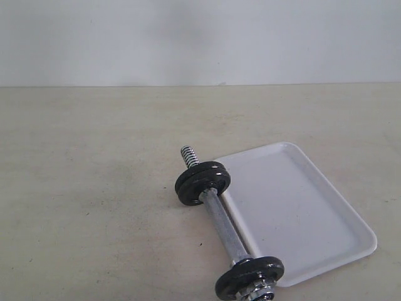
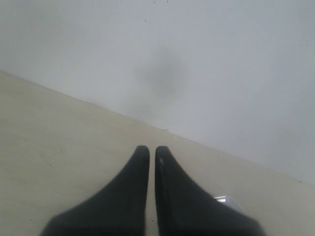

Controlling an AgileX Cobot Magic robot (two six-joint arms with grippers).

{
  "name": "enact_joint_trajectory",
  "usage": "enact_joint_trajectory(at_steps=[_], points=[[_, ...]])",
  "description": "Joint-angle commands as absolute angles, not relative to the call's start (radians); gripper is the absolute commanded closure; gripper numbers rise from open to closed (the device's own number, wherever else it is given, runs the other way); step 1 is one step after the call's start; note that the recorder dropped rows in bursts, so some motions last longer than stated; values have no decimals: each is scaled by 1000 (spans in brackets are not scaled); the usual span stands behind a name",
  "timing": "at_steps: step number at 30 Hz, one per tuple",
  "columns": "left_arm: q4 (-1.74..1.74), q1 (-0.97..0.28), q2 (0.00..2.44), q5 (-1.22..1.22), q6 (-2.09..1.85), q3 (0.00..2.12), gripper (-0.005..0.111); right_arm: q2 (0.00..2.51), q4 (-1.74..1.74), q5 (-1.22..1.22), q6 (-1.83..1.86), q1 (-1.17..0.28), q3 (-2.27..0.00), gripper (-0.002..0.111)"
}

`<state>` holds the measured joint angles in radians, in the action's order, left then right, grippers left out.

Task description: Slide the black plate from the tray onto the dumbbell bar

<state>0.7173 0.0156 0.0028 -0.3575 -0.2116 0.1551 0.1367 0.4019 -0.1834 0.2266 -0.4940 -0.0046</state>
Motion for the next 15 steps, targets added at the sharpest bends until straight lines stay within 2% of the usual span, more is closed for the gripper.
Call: enact_joint_trajectory(at_steps=[1, 7, 15], points=[[721, 42, 0, -362, -219, 150, 102, 65, 402, -177, 252, -416, 0, 106], [721, 50, 0, -362, -219, 150, 102, 0, 399, 162, 405, -257, 0, 106], [721, 50, 0, -362, -219, 150, 102, 0, 399, 202, 489, -18, 0, 106]])
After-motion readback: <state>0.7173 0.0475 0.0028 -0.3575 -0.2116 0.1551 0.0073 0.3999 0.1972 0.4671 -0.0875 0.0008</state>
